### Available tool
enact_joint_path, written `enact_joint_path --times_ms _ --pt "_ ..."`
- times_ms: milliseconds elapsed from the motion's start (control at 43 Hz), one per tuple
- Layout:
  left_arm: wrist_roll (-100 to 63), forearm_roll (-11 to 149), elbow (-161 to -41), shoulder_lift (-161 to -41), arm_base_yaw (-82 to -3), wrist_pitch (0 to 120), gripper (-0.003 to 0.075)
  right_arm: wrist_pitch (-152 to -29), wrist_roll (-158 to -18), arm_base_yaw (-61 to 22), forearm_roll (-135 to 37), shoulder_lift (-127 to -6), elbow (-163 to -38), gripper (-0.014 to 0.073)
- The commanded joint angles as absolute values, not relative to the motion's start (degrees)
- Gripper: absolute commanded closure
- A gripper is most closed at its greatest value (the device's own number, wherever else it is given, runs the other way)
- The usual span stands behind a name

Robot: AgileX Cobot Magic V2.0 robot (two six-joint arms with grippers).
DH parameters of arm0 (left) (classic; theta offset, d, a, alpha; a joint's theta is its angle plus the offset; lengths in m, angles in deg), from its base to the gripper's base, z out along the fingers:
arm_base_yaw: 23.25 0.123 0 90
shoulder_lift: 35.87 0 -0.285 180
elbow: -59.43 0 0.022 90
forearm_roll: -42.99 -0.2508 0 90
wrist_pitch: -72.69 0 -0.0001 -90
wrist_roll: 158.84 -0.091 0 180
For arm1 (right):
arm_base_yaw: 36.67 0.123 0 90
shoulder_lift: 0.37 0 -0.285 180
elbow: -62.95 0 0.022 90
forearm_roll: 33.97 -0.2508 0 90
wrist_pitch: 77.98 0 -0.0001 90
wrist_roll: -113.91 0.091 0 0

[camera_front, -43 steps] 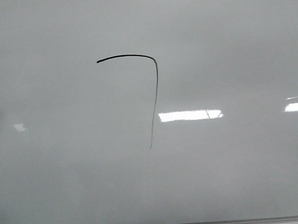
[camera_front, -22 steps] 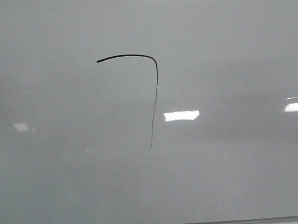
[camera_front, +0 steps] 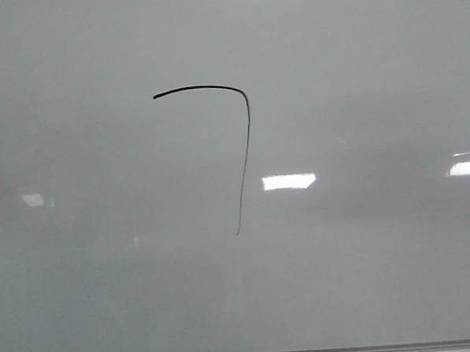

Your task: Write number 7 on whiteboard

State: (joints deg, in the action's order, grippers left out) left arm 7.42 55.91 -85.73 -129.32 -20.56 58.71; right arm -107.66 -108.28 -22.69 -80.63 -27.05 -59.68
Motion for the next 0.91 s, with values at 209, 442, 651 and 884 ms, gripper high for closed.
enact_joint_path --times_ms 209,442,651,884 --pt "8.0 55.6 -86.6 -121.5 -20.8 58.5 0.0281 -104.8 -108.1 -23.2 -82.7 -27.3 -61.1 0.0663" --pt "8.0 56.4 -78.4 -102.0 -20.8 62.5 0.0389 -104.8 -108.1 -23.2 -82.7 -27.3 -61.1 0.0663" --pt "8.0 59.1 -70.2 -83.5 -20.8 62.8 0.0503 -104.8 -108.1 -23.2 -82.7 -27.3 -61.1 0.0663" --pt "8.0 59.1 -65.4 -67.3 -20.8 60.3 0.0743 -104.8 -108.1 -23.2 -82.7 -27.3 -61.1 0.0663"
